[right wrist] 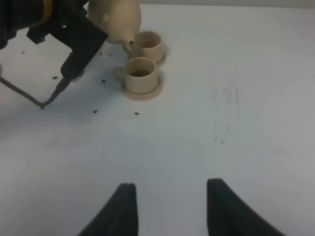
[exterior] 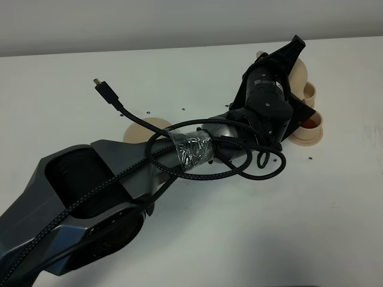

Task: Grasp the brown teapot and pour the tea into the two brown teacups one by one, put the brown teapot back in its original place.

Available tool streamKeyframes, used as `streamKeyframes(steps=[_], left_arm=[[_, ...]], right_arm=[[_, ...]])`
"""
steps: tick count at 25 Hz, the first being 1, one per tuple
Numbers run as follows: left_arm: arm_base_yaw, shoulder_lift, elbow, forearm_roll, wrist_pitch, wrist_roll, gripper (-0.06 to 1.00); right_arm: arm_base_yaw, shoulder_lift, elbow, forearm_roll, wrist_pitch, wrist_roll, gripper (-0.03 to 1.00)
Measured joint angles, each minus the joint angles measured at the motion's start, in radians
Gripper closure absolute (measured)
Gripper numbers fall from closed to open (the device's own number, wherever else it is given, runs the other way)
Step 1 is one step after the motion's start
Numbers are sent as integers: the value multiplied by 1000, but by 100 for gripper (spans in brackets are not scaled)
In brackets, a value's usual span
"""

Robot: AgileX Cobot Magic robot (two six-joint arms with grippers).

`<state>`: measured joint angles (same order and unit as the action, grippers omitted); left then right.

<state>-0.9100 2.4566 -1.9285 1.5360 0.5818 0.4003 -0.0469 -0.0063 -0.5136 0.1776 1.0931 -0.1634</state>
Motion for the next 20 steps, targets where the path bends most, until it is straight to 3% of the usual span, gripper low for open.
streamKeyframes(steps=[20], left_arm=[[0,0,0,10,-47,0,81]], right_arm=[[0,0,0,0,0,0,64]])
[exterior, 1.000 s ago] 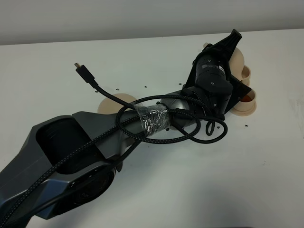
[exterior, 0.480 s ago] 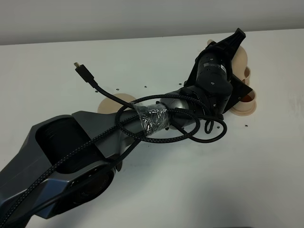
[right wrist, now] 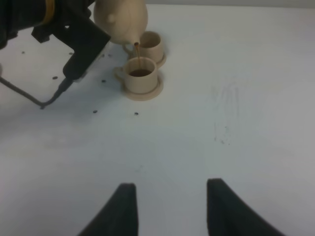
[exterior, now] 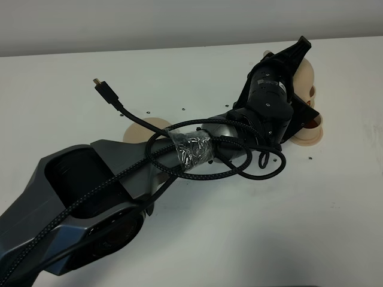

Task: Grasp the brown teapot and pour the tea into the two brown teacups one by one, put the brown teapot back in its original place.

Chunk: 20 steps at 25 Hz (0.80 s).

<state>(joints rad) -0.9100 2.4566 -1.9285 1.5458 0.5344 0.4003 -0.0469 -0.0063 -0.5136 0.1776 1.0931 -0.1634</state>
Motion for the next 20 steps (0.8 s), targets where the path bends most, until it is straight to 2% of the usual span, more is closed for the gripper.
streamKeyframes(steps=[20], left_arm=[[0,0,0,42,-21,0,81]], right_arm=[[0,0,0,0,0,0,64]])
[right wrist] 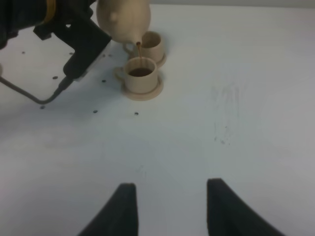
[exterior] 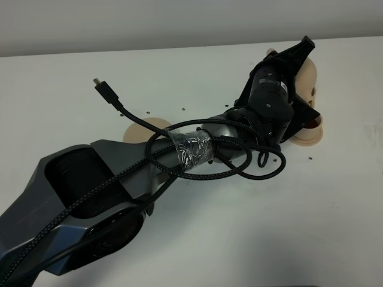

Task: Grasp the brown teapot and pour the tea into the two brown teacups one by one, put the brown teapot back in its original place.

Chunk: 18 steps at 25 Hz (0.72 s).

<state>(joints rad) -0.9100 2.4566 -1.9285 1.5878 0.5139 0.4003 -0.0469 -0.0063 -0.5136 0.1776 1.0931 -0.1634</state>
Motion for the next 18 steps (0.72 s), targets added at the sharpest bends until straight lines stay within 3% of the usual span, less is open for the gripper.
streamKeyframes(steps=[13,18], left_arm=[[0,0,0,6,-6,0,81],[3,0,0,-53,-5,0,81]], right_arm=[[0,0,0,0,0,0,64],[0,0,0,0,0,0,64]])
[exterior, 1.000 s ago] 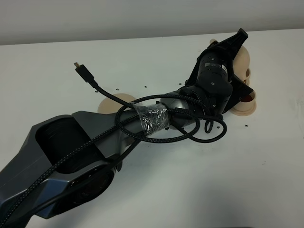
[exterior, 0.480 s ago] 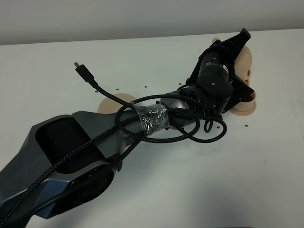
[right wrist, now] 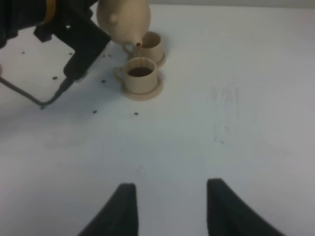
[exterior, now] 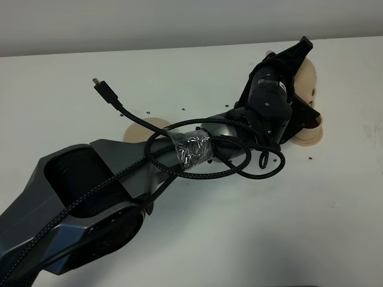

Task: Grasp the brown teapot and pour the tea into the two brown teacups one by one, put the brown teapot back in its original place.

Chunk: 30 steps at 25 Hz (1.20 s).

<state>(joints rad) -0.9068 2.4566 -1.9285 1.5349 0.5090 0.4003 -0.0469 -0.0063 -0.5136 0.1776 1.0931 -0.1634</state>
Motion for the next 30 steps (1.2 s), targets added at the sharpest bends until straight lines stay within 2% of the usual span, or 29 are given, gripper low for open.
streamKeyframes(steps=[11,17,21,26,30], left_arm=[[4,0,0,-245,31,-1,81],[5,-4,0,-362,88,-81,81],[7,-49,0,-454,115,-93,81],[7,-123,-1,-695,182,-85,81],[9,-147,-1,-887,288,-24,81]], right_arm=[[0,0,0,0,0,0,64],[0,0,0,0,0,0,64],[0,0,0,0,0,0,64],[0,0,0,0,0,0,64],[0,0,0,0,0,0,64]])
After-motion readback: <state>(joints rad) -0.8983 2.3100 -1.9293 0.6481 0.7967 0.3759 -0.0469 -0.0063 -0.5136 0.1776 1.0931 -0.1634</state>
